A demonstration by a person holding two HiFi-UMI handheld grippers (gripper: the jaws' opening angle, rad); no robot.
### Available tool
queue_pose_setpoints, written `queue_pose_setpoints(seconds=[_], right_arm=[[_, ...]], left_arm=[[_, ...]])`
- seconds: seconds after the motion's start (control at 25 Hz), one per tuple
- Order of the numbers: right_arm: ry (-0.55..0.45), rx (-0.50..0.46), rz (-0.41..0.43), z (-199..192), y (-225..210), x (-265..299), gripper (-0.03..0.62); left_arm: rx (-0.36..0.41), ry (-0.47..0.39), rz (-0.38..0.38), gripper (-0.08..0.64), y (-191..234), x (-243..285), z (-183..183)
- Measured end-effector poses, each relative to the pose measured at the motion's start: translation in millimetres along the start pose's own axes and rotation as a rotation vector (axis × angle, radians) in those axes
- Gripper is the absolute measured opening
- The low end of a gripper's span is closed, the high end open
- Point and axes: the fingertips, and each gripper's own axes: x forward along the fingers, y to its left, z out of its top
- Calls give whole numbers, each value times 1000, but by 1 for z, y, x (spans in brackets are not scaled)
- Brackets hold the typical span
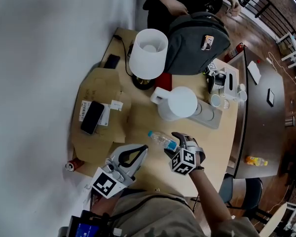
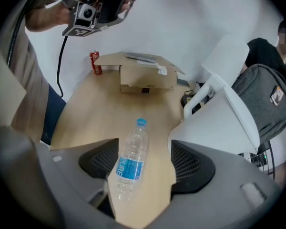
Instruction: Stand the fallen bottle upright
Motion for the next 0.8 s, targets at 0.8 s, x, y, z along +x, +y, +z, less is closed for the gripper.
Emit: queue_pose_setpoints(seconds=[0.8], right_arm=[[109, 17, 112, -21, 10, 44, 345]], left_arm=[[39, 0, 37, 3, 26, 15, -9]])
